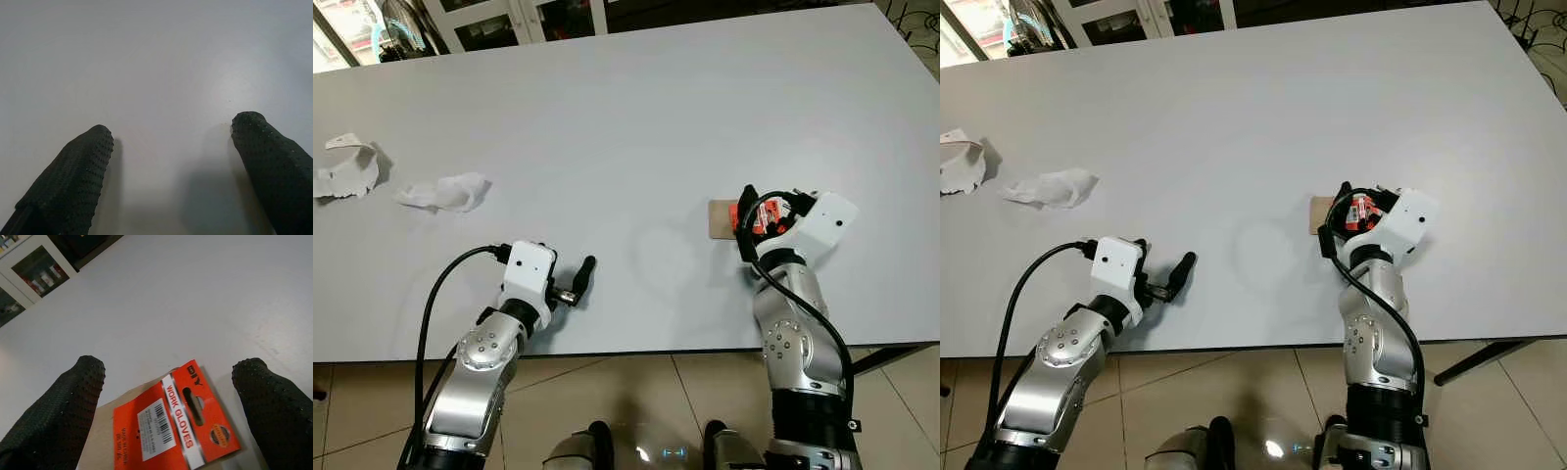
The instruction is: Picking trash to rubbish bin
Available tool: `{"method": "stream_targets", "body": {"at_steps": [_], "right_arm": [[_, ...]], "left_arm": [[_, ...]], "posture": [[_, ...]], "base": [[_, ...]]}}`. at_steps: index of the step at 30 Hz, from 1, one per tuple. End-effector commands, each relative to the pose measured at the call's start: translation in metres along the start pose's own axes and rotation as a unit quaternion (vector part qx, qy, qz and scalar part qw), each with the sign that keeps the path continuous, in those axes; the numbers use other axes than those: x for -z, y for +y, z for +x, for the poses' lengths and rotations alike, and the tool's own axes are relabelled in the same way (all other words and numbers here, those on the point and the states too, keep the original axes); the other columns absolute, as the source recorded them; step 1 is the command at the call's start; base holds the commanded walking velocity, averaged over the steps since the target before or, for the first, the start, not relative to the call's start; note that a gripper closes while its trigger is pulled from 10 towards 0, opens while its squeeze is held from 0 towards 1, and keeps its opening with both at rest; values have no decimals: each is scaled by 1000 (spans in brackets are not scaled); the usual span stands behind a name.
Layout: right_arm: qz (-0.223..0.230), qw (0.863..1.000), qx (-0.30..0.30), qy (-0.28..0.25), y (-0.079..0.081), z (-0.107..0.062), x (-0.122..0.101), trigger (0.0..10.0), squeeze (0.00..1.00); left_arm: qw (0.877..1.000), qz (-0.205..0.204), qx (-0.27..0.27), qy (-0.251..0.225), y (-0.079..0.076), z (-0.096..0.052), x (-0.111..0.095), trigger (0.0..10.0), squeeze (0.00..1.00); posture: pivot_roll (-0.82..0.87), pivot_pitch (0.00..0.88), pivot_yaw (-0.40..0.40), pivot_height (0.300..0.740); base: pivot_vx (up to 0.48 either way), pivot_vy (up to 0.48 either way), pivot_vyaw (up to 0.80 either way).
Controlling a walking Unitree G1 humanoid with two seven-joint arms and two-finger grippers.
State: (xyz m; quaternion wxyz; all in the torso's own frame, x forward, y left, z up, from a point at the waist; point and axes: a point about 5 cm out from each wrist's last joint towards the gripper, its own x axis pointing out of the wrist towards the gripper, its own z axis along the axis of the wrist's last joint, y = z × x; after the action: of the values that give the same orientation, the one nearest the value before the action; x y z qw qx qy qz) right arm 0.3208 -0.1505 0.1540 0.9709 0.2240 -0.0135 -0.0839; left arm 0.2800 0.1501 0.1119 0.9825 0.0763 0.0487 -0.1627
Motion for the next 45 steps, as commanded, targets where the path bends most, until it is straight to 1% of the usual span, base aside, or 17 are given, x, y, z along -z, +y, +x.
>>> {"method": "stream_targets", "body": {"at_steps": [1,5,6,7,8,9,10,11,45], "right_arm": [[24,997,15,77,-5,-6,33,10000,0],[35,996,8,87,-2,-6,38,10000,0],[38,995,5,91,0,-7,40,9843,0],[39,995,4,92,0,-7,40,8784,0],[39,995,4,93,0,-7,41,8784,0],[41,995,3,94,1,-7,41,4196,0],[43,995,3,95,1,-7,42,1373,0],[44,994,3,96,1,-7,42,0,0],[44,994,18,98,-6,-7,46,0,0]], "left_arm": [[1000,2,-3,18,2,-4,6,10000,0],[1000,2,-5,19,2,-5,6,10000,0],[1000,2,-6,19,2,-5,7,10000,0],[1000,2,-6,19,2,-5,7,10000,0],[1000,1,-7,19,2,-5,7,10000,0],[1000,1,-7,19,2,-5,7,10000,0],[1000,1,-8,19,2,-6,7,10000,0],[1000,1,-8,19,2,-6,7,10000,0],[1000,-1,-8,23,0,-8,8,10000,0]], "posture": [[118,243,162,740],[121,246,157,740],[121,246,157,740],[121,246,157,740],[121,246,157,740],[125,249,153,740],[125,249,153,740],[125,249,153,740],[127,256,149,740]], "base": [[0,0,0],[0,0,0],[0,0,0],[0,0,0],[0,0,0],[0,0,0],[0,0,0],[0,0,0],[0,0,0]]}}
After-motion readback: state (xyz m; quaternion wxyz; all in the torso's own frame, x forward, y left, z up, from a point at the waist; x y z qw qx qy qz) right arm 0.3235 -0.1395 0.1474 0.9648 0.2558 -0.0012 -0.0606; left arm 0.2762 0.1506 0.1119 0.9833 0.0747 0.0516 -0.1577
